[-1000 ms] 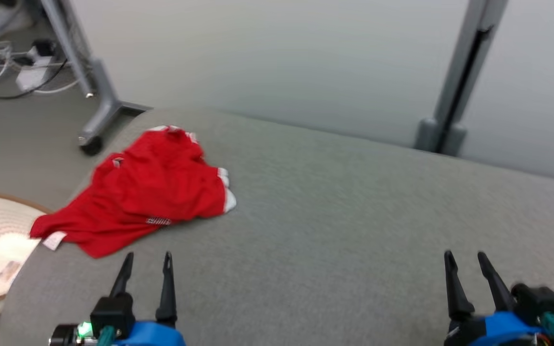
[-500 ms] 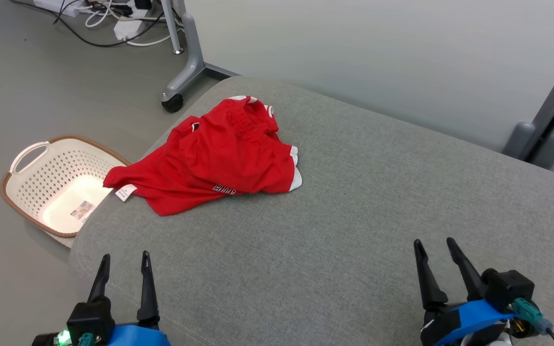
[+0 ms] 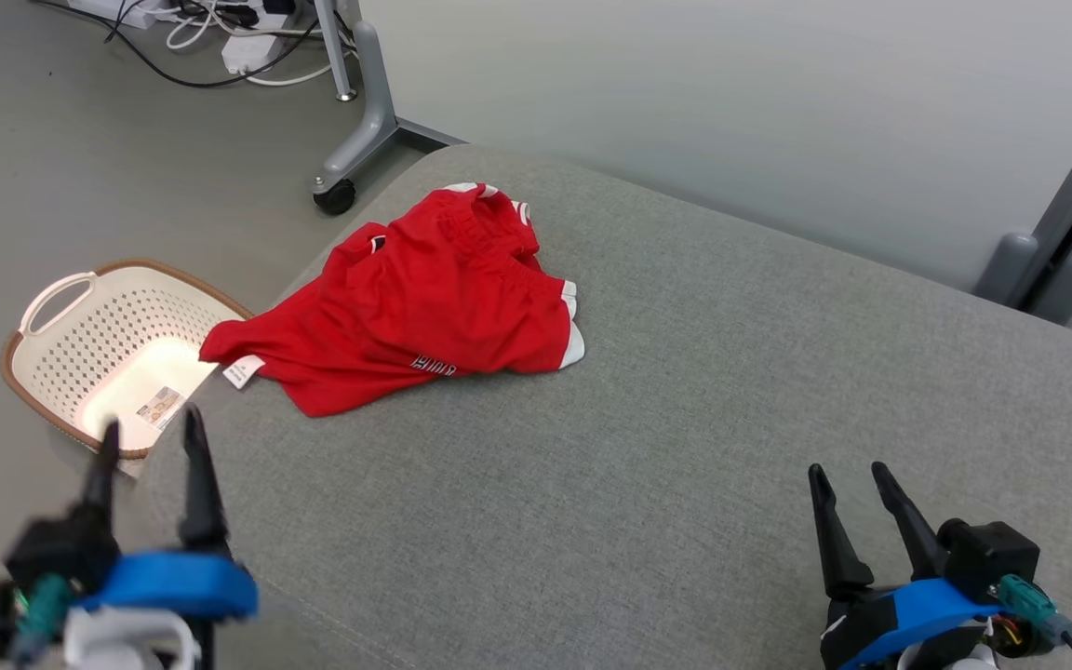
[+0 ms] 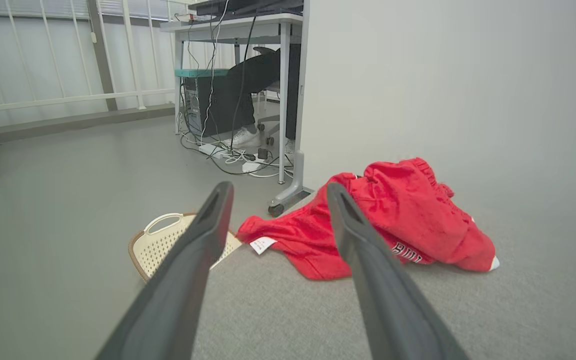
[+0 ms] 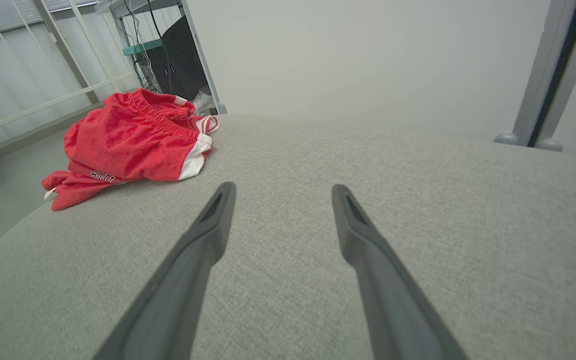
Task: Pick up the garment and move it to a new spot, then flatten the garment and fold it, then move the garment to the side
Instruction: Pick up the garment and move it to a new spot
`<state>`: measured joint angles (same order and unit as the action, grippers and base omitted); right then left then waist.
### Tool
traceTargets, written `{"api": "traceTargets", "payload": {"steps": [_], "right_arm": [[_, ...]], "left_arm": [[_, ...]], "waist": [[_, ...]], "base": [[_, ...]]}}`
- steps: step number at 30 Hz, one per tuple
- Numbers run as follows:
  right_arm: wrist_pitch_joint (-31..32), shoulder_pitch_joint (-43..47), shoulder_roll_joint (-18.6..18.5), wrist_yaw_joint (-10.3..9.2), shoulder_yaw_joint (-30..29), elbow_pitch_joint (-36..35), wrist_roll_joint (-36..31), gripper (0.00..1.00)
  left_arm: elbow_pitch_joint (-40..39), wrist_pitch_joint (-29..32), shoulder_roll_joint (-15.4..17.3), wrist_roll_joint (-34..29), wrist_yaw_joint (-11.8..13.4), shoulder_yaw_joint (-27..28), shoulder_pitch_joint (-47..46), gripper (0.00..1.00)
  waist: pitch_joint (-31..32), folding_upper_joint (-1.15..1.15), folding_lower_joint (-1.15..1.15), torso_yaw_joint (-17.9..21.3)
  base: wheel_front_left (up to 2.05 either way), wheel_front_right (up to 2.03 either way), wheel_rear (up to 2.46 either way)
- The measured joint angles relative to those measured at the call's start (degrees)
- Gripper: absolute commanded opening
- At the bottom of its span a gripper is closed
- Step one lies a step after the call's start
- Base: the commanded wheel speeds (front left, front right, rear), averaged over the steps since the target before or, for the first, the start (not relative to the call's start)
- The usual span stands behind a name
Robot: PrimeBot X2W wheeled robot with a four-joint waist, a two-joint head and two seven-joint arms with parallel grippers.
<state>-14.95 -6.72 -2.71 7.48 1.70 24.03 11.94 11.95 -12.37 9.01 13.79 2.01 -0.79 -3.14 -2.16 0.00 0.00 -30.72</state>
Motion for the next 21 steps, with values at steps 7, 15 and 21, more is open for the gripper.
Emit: {"api": "traceTargets", "payload": {"steps": [7, 15, 21], "right_arm": [[-0.02, 0.34, 0.04, 0.00, -1.07, -1.49, -0.20, 1.00], [0.70, -2.71, 0.01, 0.00, 1.22, -4.16, -2.11, 1.00], [1.94, -4.67, 0.00, 0.00, 2.02, -7.12, -3.88, 1.00]], "left_arm": [[-2.45, 12.63, 5.17, 4.66, -2.89, 1.92, -13.31, 1.00], [7.64, 24.96, 10.89, 11.98, -5.67, 5.81, -25.03, 1.00], [12.43, 30.10, 14.01, 15.24, -6.08, 7.95, -28.68, 1.00]], "waist": [[-2.74, 0.00, 0.00, 1.60], [-10.64, 0.00, 0.02, 9.29], [-17.77, 0.00, 0.02, 15.09]], "base": [[0.00, 0.00, 0.00], [0.00, 0.00, 0.00], [0.00, 0.00, 0.00]]}}
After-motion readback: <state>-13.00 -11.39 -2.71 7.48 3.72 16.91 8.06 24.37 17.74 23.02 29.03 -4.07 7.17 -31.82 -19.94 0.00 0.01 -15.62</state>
